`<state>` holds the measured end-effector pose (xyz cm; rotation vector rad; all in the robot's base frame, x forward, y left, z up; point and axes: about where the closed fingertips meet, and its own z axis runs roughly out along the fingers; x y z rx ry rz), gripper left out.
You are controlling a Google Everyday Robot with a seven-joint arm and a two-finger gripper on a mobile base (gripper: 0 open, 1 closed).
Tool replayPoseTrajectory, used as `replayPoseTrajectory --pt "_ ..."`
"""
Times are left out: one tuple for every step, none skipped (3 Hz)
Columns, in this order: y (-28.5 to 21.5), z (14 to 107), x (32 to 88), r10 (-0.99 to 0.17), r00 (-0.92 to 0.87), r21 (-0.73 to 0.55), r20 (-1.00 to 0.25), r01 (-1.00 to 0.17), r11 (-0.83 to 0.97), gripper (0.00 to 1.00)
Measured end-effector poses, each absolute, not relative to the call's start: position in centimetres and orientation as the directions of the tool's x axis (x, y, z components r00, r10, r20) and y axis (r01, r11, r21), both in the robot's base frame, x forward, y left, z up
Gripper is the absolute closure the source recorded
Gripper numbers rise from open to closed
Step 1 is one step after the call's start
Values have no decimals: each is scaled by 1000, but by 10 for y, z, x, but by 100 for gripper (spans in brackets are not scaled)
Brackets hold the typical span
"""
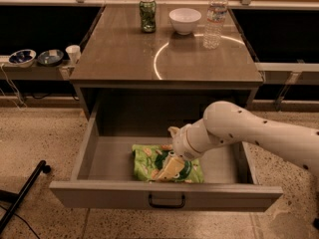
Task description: Place green rice chip bag into top drawer
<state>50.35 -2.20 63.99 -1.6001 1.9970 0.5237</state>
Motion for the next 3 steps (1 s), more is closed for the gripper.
replayPoseTrajectory --pt "-24 653 504 -769 -150 -50 -622 -972 231 0" --pt "-34 702 489 -763 -117 -127 -636 -959 253 0" --pt "-45 720 486 -767 -114 -162 -631 -948 275 0"
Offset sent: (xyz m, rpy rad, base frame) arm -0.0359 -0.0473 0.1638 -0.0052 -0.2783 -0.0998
